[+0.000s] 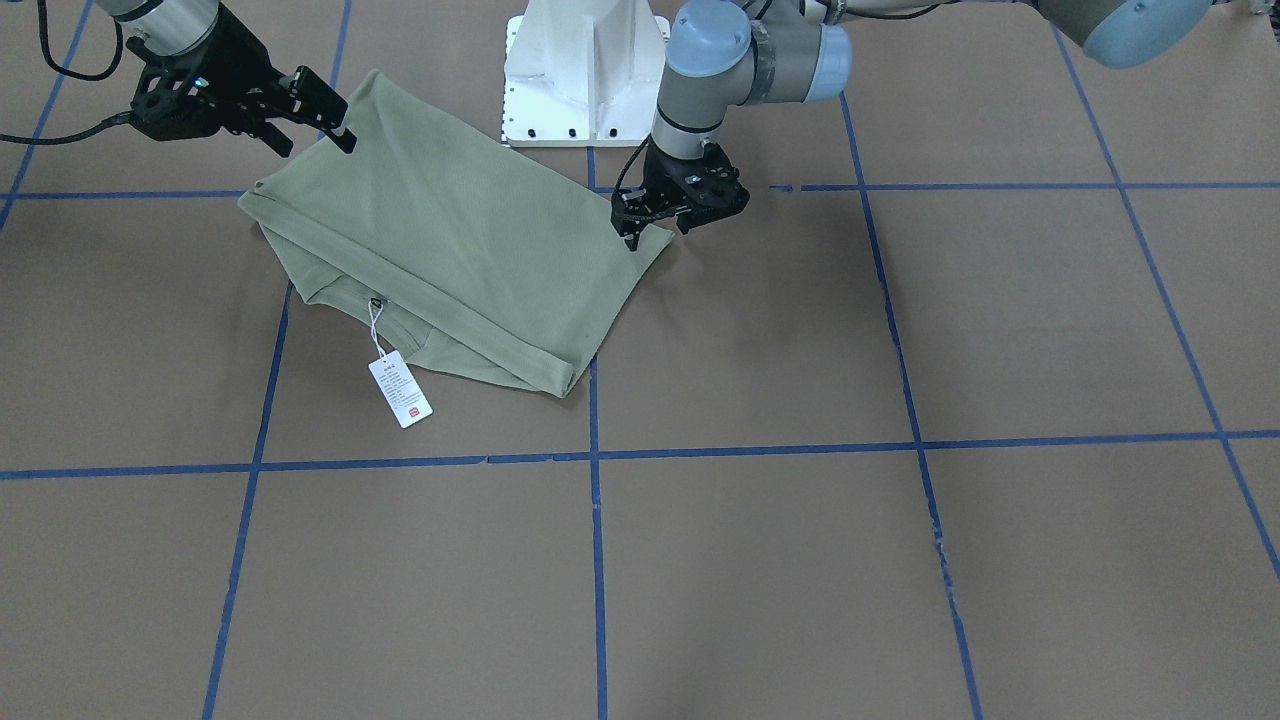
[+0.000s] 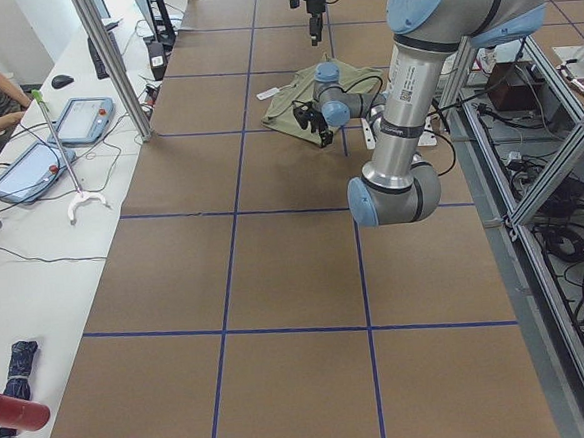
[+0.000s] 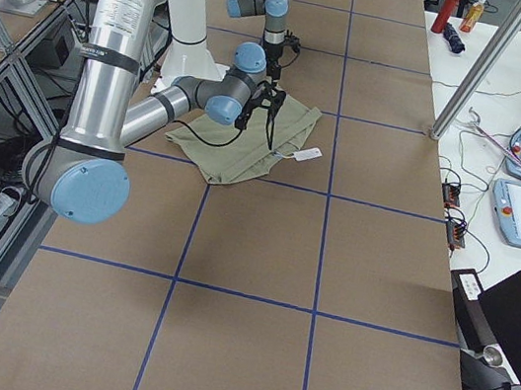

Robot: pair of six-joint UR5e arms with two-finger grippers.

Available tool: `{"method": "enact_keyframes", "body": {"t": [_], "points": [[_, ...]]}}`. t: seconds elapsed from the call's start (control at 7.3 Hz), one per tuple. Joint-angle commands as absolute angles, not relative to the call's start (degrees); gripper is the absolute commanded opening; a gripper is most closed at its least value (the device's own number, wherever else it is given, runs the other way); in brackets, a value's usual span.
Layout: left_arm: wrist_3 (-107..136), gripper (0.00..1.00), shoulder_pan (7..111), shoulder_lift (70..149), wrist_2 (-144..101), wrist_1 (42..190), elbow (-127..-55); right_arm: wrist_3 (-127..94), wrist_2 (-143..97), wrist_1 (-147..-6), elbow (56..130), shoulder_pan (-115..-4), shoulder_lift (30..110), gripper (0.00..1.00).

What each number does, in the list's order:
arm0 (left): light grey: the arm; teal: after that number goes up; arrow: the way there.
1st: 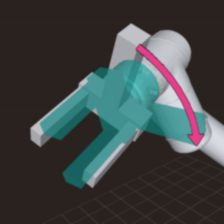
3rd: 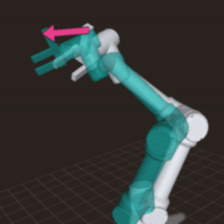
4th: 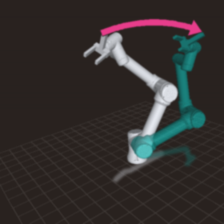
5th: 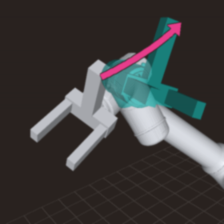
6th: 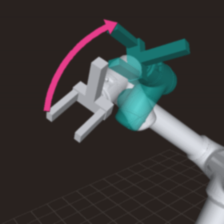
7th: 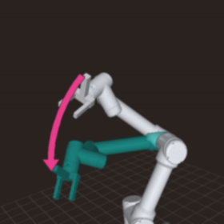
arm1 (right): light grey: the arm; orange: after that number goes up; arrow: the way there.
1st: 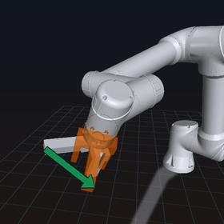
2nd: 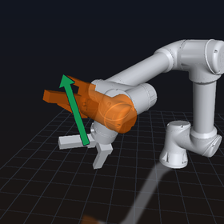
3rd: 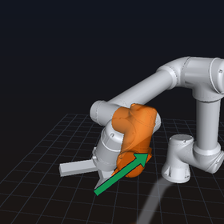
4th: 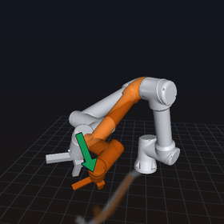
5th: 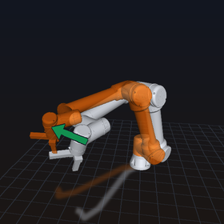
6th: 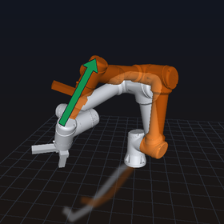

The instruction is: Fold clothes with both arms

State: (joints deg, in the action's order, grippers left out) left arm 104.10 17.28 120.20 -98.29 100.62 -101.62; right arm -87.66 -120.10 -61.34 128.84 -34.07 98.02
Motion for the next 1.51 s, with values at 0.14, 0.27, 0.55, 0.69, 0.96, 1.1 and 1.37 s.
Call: {"method": "enact_keyframes", "body": {"t": [0.14,0.27,0.55,0.69,0.96,1.1,1.37], "points": [[104.50,0.51,16.44,120.32,-98.17,100.63,-100.99,-87.71,-120.23,-61.35,128.85,-34.19,98.17,1.00],[104.33,0.29,16.44,120.24,-98.09,100.55,-100.90,-87.71,-120.32,-61.35,128.85,-34.19,98.09,1.00],[104.06,0.00,16.44,120.41,-98.09,100.46,-101.16,-87.71,-120.32,-61.35,128.76,-34.28,98.09,1.00],[103.80,0.00,16.70,120.41,-98.17,100.37,-101.68,-87.71,-120.32,-61.35,128.76,-34.28,98.17,1.00],[103.54,0.00,18.88,120.76,-98.26,99.14,-102.22,-87.71,-120.32,-61.35,128.85,-34.71,98.09,1.00],[103.01,0.00,21.51,121.02,-98.17,99.14,-101.87,-87.71,-120.32,-61.35,128.93,-35.50,97.91,1.00],[97.23,0.00,26.08,122.94,-97.65,100.10,-97.41,-87.54,-120.32,-61.35,128.76,-35.68,97.91,1.00]]}}
